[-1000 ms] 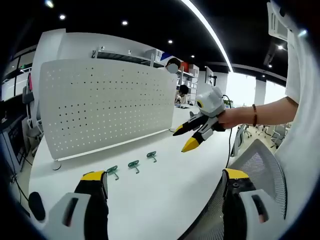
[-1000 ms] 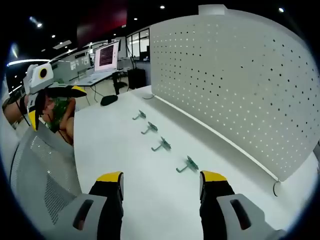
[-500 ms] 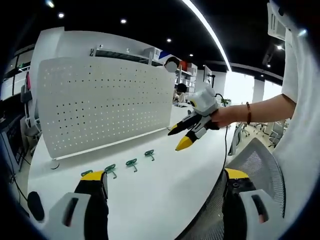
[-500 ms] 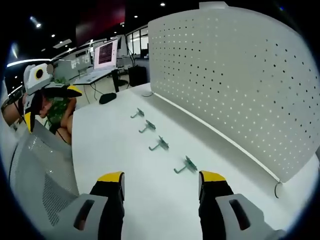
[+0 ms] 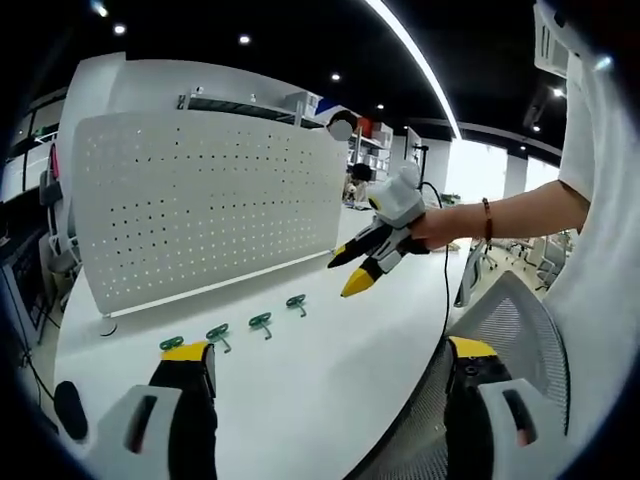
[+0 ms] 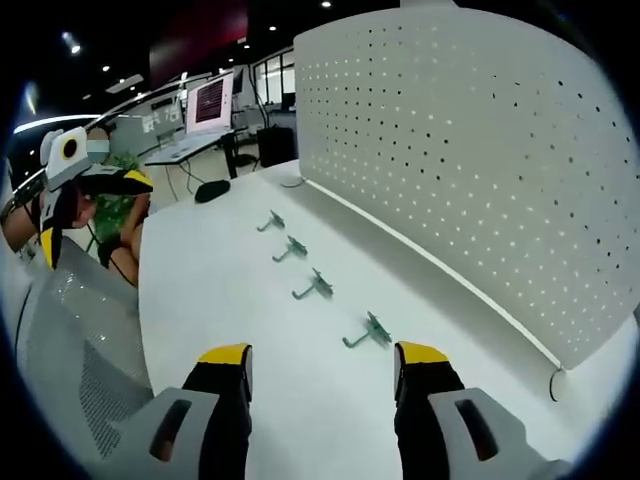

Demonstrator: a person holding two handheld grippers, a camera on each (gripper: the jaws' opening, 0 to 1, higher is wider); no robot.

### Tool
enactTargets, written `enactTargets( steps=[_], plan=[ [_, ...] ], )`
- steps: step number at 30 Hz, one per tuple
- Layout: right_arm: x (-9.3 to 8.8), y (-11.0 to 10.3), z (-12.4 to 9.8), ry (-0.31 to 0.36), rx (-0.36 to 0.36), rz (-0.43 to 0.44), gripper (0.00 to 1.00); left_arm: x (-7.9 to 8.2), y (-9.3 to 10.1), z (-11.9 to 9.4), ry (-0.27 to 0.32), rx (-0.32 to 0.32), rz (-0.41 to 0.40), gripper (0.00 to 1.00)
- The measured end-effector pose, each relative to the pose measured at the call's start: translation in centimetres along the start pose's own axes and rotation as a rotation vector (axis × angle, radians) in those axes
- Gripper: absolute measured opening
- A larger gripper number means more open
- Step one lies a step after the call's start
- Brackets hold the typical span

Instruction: Insert the hook assembly into the mounting plate slot until the hook locks in place.

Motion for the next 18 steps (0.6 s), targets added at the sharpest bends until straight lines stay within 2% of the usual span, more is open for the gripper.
enactTargets(
  steps=[18],
  plan=[
    [0.9,0.8,1.8,-0.001,0.010,0.031,0.54,0.0,-0.2,-0.1,0.009,0.002,-0.015,0.97]
  ],
)
Point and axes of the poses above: the point that each gripper's makers call its tool centre point, and the gripper's own axes: z roughly forward along the fingers, y roughly to its right, x roughly out of its top, the point moved 8 cm from there along -z, roughly backward along the fingers, and after that the axes turned 11 degrees about z, right-handed, at the moved point
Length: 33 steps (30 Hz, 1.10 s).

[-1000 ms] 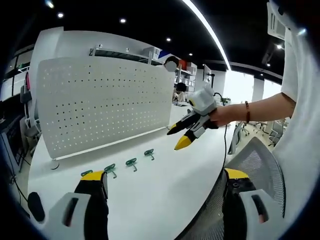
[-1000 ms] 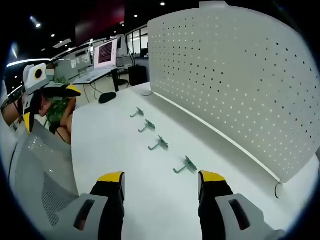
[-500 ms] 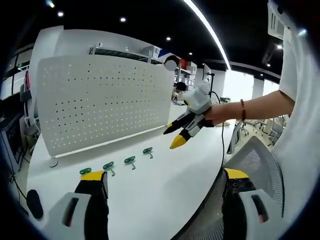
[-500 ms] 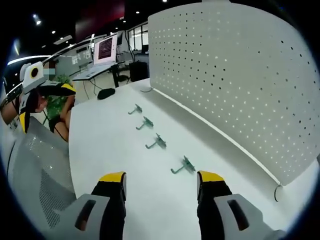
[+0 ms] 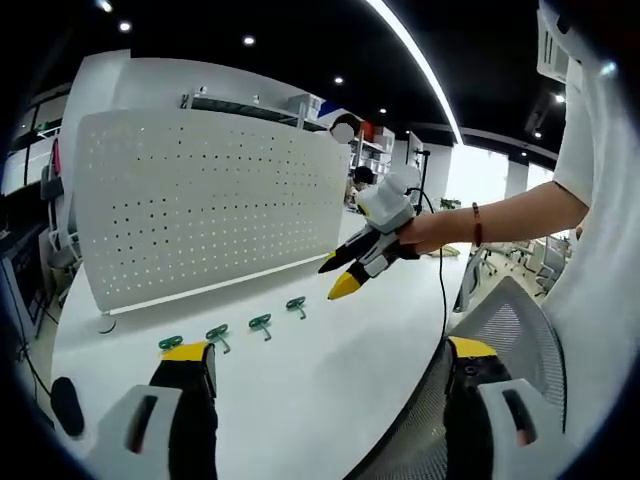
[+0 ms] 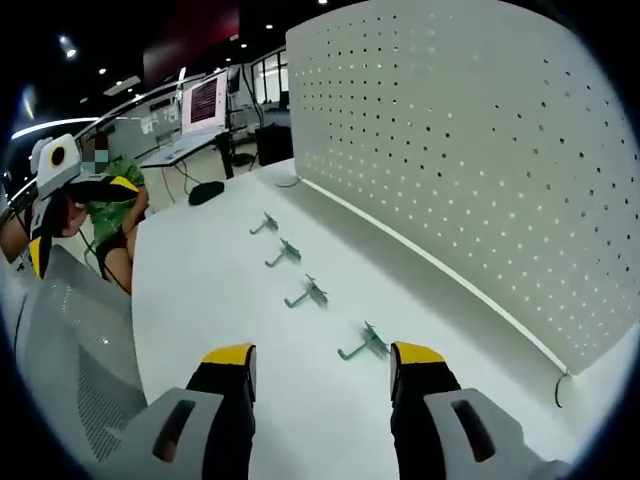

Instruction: Insert the hook assembly into the mounting plate slot until the hook locks in place.

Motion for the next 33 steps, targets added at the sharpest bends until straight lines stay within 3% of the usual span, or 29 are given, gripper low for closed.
enactTargets(
  steps=[18,25,33],
  plan=[
    [-0.7,1.5,1.7,-0.060,0.000,0.019,0.50,-0.5,-0.2,-0.2,-0.022,0.015,-0.010,0.96],
    [-0.7,2.0,2.4,-0.067,0.008,0.020,0.43,-0.3,-0.3,-0.2,-0.021,0.006,-0.008,0.95],
    [-0.8,2.6,3.2,-0.087,0.004,0.032,0.41,-0.4,-0.8,-0.5,-0.025,0.019,-0.008,0.95]
  ],
)
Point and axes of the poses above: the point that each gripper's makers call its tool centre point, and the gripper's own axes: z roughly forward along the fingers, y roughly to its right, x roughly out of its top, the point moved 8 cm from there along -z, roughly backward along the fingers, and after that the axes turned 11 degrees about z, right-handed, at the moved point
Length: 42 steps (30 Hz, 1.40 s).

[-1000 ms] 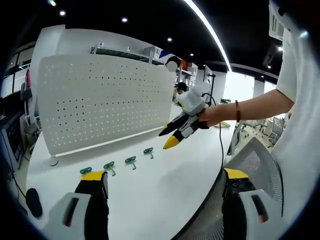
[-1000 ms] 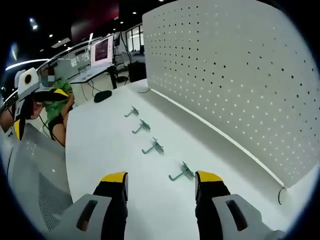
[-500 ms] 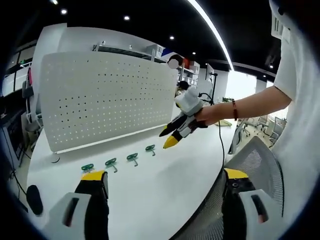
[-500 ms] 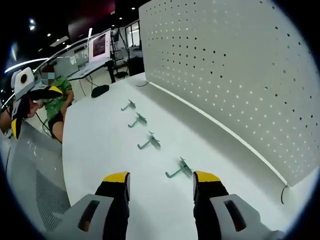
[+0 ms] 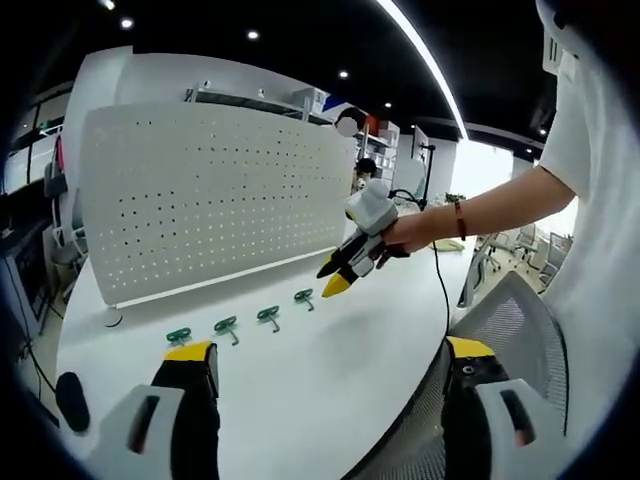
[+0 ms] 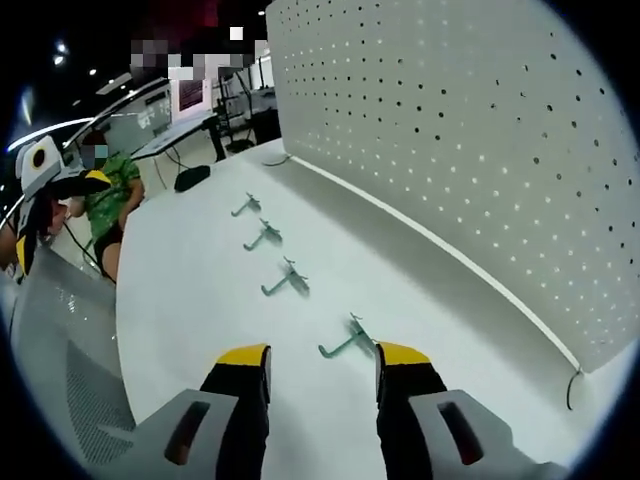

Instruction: Insert the hook assembly into the mounting plate slot until the hook locks in place.

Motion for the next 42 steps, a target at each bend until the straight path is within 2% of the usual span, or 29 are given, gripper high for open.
enactTargets(
  steps=[7,17,26,42],
  plan=[
    [0.3,0.7,0.6,0.010,-0.021,0.018,0.41,-0.1,-0.1,0.0,-0.006,-0.002,0.004,0.94],
    [0.3,1.1,1.6,-0.013,-0.024,0.030,0.38,0.1,-0.2,0.0,-0.004,-0.003,0.003,0.93],
    [-0.1,1.5,2.5,-0.022,-0.040,0.033,0.31,0.4,-0.4,0.1,0.026,-0.003,0.005,0.89],
    [0.1,2.4,3.3,-0.016,-0.074,0.048,0.20,0.2,-0.2,0.2,0.003,-0.017,0.008,0.89]
  ],
)
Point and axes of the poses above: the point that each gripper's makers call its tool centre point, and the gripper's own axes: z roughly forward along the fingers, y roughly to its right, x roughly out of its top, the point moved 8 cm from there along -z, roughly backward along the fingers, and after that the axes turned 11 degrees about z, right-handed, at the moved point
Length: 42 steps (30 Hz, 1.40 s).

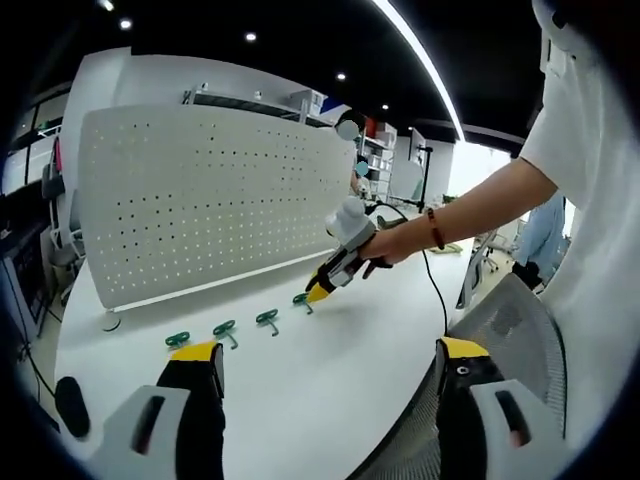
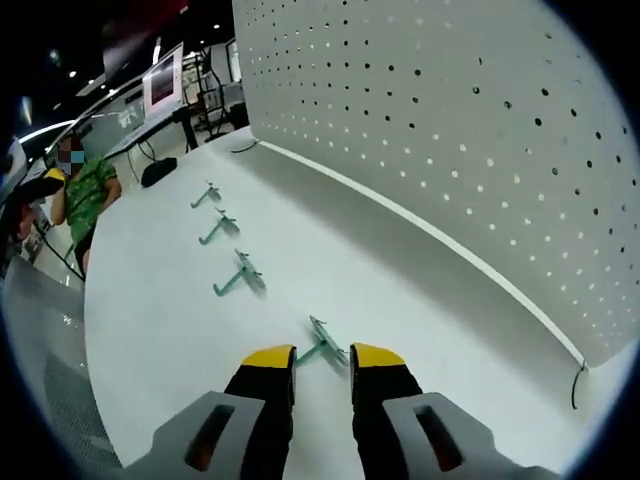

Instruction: Insert the hook assembly into the mounting plate slot until the hook locks in place.

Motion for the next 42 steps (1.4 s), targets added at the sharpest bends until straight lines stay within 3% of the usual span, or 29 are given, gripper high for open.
enactTargets(
  steps=[16,18,21,24,37,42],
  plan=[
    [-0.5,-0.1,0.3,-0.035,-0.041,-0.039,0.06,-0.1,0.4,0.4,0.001,-0.015,-0.007,0.89],
    [-0.7,-0.2,0.4,-0.054,-0.043,-0.044,0.05,0.0,0.4,0.4,0.003,-0.013,-0.009,0.89],
    [-0.8,-0.5,0.5,-0.075,-0.049,-0.125,0.05,0.0,0.4,0.3,0.003,-0.013,-0.007,0.89],
    [-0.8,-0.5,0.6,-0.081,-0.044,-0.104,0.06,-0.1,0.4,0.3,0.002,-0.014,-0.006,0.89],
    [-0.9,-0.8,0.5,-0.110,-0.074,-0.151,0.02,0.0,0.5,0.2,0.005,-0.012,-0.009,0.88],
    [-0.7,-0.9,0.2,-0.093,-0.075,-0.133,0.02,0.1,0.6,0.3,0.004,-0.017,-0.005,0.88]
  ],
)
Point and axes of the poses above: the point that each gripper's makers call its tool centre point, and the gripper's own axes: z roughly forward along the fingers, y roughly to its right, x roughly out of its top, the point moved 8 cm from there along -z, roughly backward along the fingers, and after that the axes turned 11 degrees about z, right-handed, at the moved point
